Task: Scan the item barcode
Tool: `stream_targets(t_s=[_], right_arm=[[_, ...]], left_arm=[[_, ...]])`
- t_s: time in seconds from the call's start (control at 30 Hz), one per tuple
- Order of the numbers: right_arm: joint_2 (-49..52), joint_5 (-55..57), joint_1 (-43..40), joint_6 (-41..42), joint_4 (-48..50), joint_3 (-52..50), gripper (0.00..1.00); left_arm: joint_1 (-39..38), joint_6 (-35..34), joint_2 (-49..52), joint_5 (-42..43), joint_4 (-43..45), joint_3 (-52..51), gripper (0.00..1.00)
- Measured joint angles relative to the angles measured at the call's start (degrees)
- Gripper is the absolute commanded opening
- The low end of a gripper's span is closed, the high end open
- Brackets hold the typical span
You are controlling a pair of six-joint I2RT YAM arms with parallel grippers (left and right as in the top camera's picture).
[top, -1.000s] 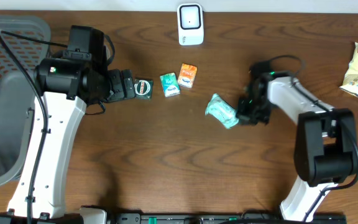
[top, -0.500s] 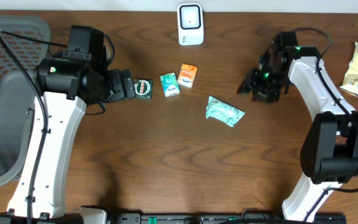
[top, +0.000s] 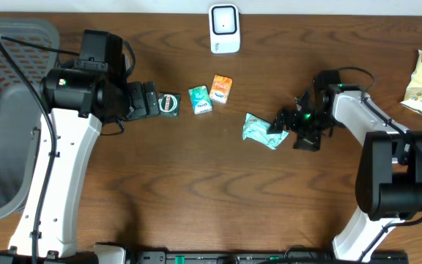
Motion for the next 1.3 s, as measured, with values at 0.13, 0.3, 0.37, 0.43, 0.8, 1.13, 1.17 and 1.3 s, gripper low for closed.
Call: stream_targets(t_s=[0.13, 0.3, 0.37, 0.43, 0.8, 1.13, 1.17, 1.3], right_arm=[[-1.14, -3.63, 0.02, 3.5, 6.1, -3.17, 0.8], [-1.99, -6.99, 0.5, 7.98, 13.38, -6.91, 0.64], [-2.12, -7.87, 0.81, 9.53, 15.74, -8.33, 0.48], [-2.19, -8.76, 0.85, 10.73, 17.68, -9.73, 0.39], [-1.73, -9.75, 1.01, 8.83, 20.15, -11.76, 0.01], [-2.95, -11.5, -0.24, -1.79, 19.91, -9.16, 0.01], [-4.0, -11.47, -0.31, -2.82, 20.04, -8.98, 0.01], [-11.34, -11.85, -0.31, -6.64, 21.68, -8.28, 0.01]], left_arm=[[0.0, 0.0, 0.0, 0.0, -0.04, 0.0, 0.98], [0.0, 0.0, 0.0, 0.0, -0.02, 0.0, 0.98], [0.0, 0.0, 0.0, 0.0, -0.02, 0.0, 0.98], [0.0, 0.0, 0.0, 0.0, -0.02, 0.0, 0.98], [0.0, 0.0, 0.0, 0.0, -0.02, 0.0, 0.98], [0.0, 0.0, 0.0, 0.0, -0.02, 0.0, 0.98], [0.0, 0.0, 0.0, 0.0, -0.02, 0.0, 0.98], [0.0, 0.0, 0.0, 0.0, 0.0, 0.0, 0.98]])
